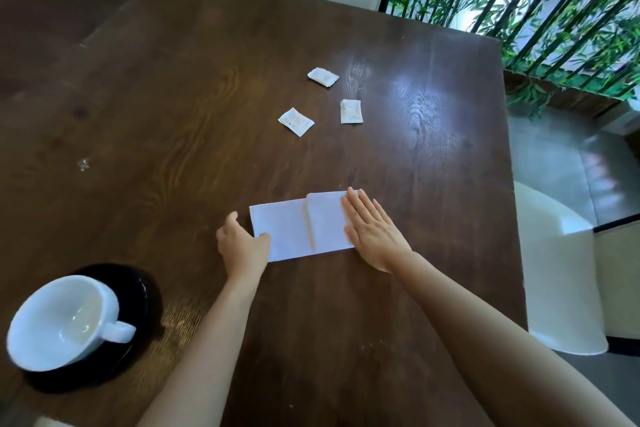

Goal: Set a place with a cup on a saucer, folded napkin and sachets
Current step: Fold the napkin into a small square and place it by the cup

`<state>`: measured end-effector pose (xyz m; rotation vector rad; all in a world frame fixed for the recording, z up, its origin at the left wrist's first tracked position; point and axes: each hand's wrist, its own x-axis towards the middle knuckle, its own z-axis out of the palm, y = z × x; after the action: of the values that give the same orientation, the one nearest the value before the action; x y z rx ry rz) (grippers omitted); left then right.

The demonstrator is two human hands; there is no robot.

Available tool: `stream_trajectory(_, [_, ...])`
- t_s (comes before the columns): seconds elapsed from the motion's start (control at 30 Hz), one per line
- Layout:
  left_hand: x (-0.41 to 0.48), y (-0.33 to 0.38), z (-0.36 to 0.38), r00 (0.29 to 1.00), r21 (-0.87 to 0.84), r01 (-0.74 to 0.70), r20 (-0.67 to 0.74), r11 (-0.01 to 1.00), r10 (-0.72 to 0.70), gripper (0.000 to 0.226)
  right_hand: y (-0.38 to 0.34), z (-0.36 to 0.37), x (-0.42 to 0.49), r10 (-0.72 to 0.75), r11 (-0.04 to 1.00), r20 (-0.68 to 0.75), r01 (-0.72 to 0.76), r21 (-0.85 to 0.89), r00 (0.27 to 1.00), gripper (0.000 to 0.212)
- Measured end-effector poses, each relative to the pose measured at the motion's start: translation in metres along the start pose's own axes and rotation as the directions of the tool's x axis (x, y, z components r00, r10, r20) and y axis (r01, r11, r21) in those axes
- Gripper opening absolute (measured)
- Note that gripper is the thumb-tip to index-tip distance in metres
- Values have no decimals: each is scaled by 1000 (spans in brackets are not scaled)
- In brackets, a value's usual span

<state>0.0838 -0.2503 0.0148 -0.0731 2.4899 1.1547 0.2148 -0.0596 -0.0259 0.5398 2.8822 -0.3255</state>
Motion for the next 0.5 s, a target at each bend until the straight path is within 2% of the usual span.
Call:
stream_trajectory(0.07, [3,3,-1,994,-90,89,64,992,-83,65,-1,-1,-1,7,1000,4,-7,19,1000,55])
stream_trajectory(0.17, [4,9,-2,972,-170,180,182,969,-148,42,-4,-8,0,15,991,9,-16,135,1000,55])
stream_trajectory(0.27, [0,19,-3,987,-203,80,156,976,-49,36,-5,-19,-2,61,927,-61,-34,372,996,52])
stream_trajectory(0.37, [-12,35,2,993,-239,-32,103,971,59,38,0,-26,-13,245,814,-154,-117,570,957,46])
stream_trajectory(0.5, [-37,56,27,974,-205,-192,77,960,211,28,8,-27,-28,306,811,-131,-186,555,943,39])
